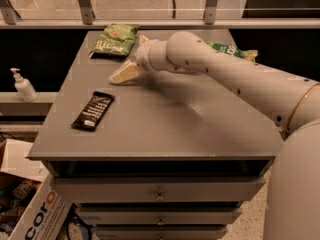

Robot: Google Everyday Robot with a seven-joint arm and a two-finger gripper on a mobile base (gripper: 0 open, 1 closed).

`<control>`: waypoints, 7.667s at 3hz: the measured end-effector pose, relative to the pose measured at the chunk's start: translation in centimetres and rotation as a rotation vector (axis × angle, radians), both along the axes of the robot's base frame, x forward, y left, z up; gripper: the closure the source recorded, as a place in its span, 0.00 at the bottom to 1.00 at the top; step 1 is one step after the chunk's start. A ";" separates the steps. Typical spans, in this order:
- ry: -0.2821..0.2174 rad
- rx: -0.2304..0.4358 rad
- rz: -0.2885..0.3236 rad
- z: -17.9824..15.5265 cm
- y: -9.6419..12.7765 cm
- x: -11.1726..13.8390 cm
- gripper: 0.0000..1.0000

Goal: Pick green jalapeno chip bag

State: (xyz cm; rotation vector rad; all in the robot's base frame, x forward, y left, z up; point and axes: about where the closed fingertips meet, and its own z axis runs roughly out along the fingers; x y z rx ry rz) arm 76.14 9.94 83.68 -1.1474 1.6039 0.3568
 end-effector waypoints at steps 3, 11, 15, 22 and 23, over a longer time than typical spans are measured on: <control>0.071 0.288 -0.028 0.9 5.1 1.5 0.00; -0.127 0.315 -0.231 5.0 4.7 5.3 0.00; -0.035 0.160 -0.308 2.0 0.9 6.7 0.00; 0.028 0.221 -0.279 1.1 0.6 6.6 1.00; -0.007 0.295 -0.213 5.0 1.5 5.0 1.00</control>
Offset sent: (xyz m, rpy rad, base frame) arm 0.0232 0.0740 0.0055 0.3484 0.0809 -0.0565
